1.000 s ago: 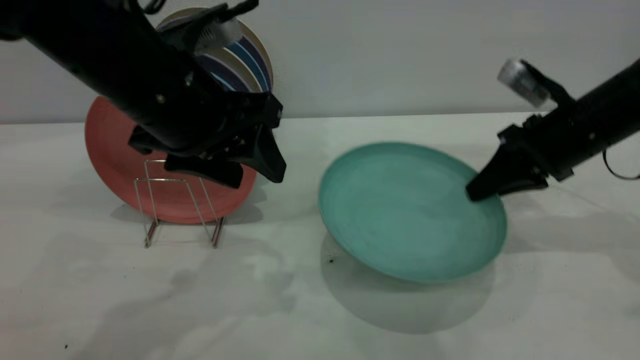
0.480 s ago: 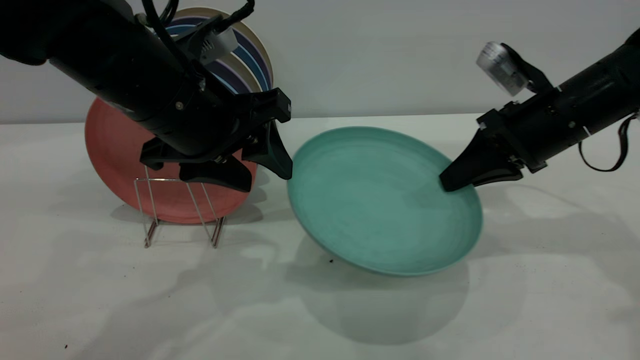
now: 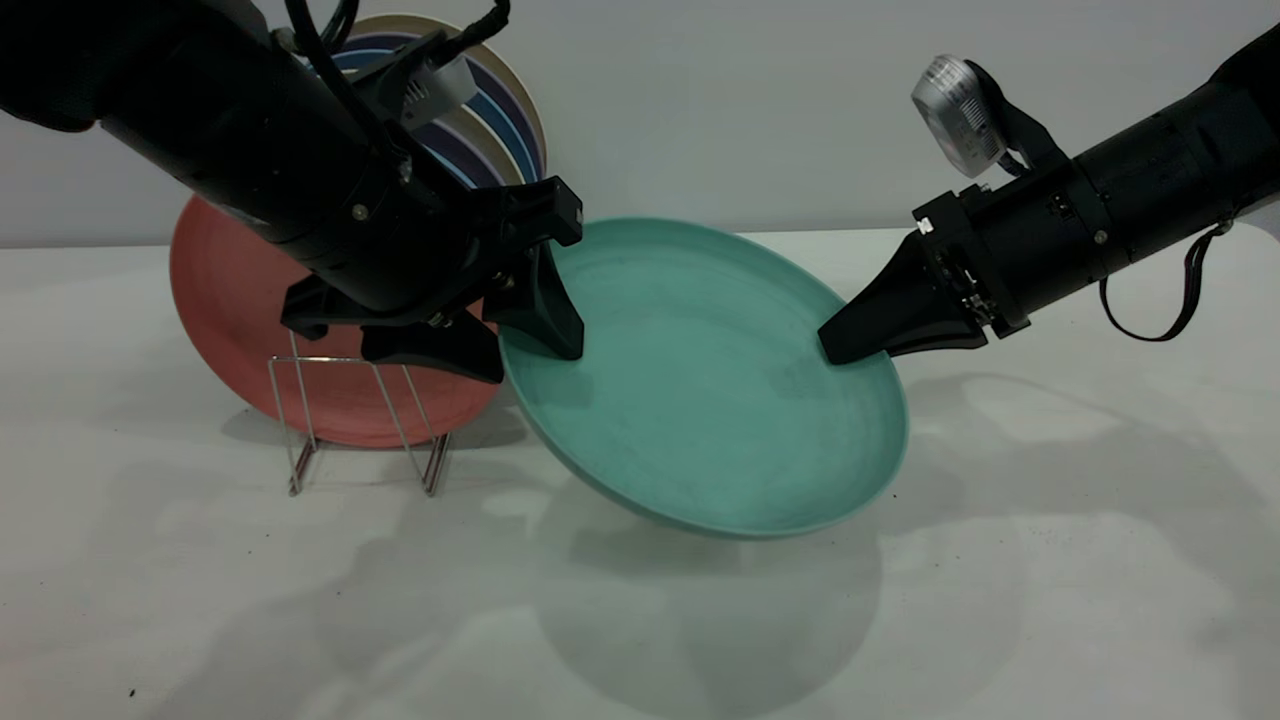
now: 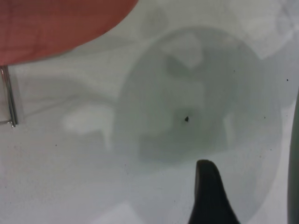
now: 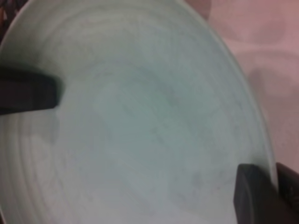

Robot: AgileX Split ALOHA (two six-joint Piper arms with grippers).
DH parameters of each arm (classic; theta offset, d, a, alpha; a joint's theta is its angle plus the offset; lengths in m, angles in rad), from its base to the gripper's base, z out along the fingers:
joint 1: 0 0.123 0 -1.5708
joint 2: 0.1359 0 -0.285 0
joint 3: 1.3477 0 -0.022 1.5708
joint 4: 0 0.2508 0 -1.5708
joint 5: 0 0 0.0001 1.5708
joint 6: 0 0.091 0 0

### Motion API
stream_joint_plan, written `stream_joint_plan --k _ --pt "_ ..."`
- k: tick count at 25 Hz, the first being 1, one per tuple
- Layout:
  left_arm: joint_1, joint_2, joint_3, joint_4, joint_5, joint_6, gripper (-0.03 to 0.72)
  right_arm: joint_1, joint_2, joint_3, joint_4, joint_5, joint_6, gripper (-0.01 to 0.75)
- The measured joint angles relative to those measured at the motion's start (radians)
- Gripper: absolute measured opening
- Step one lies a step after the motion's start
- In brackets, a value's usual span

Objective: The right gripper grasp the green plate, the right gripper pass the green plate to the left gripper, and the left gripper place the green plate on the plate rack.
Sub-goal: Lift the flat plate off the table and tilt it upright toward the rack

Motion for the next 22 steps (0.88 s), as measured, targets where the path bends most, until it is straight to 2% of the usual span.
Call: stream_joint_plan --k 7,9,12,16,20,22 --pt "0.0 0.0 0.0 -0.006 -0.003 0.001 0.388 0.024 0.0 0.0 0.004 0.0 -0.009 0.014" --pt "0.0 0.0 0.0 -0.007 -0.003 0.001 0.327 0.026 0.0 0.0 0.004 0.0 -0.01 0.015" --pt "0.0 0.0 0.0 -0.007 -0.003 0.001 0.189 0.026 0.0 0.0 0.004 0.0 -0.011 0.015" --pt "0.0 0.0 0.0 -0.019 0.008 -0.001 0.07 0.026 0.0 0.0 0.0 -0.014 -0.014 0.019" --pt "0.0 0.0 0.0 -0.025 0.012 0.005 0.063 0.026 0.0 0.0 0.0 -0.016 -0.015 0.025" --pt "0.0 0.0 0.0 -0.025 0.011 0.008 0.063 0.026 0.0 0.0 0.0 -0.016 -0.014 0.051"
